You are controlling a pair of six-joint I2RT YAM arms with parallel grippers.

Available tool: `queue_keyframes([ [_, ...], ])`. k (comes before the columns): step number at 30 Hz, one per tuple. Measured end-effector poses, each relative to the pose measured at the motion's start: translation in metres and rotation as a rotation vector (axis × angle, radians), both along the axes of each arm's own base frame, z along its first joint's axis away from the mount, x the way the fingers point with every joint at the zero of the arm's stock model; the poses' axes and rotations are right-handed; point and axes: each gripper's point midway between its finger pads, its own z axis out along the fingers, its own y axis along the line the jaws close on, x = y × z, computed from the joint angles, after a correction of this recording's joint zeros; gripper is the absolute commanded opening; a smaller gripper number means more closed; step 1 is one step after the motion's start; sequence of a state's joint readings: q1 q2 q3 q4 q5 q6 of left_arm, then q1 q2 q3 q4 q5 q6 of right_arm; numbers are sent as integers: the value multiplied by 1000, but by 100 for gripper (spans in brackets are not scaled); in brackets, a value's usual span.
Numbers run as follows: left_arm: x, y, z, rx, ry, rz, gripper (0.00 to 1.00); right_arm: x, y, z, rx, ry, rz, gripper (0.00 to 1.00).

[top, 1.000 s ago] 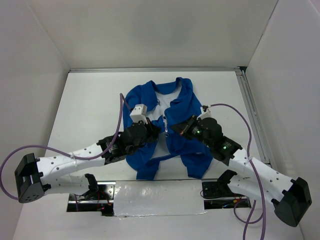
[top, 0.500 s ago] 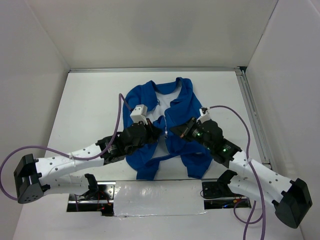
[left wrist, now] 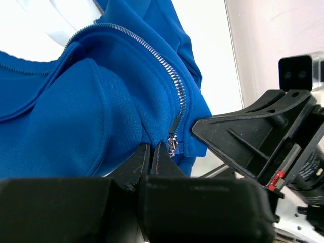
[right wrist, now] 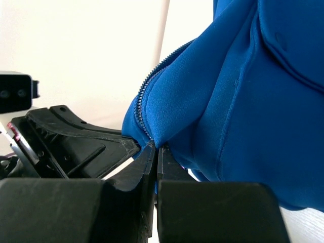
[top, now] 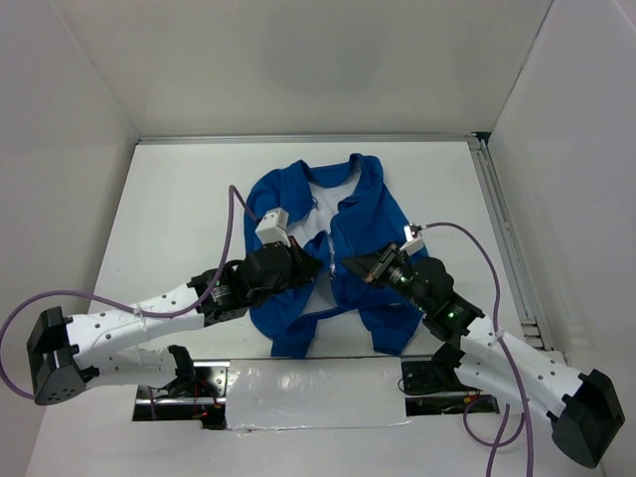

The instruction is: Zip up the jacket

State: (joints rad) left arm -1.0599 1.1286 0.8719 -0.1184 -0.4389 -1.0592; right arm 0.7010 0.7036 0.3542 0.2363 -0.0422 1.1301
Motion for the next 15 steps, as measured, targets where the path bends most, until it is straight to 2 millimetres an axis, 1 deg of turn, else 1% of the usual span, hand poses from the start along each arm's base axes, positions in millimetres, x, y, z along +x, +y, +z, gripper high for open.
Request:
queue_keyframes([
  [5,-2,2,-2,-15,41,23,0,-4,0,5,46,-28,9,0],
  [12,-5,3,3,-55,74,38,0,-7,-3,21,105,-74,8,0],
  [15,-8,2,6,-73,83,33,0,-7,-2,21,105,-72,8,0],
])
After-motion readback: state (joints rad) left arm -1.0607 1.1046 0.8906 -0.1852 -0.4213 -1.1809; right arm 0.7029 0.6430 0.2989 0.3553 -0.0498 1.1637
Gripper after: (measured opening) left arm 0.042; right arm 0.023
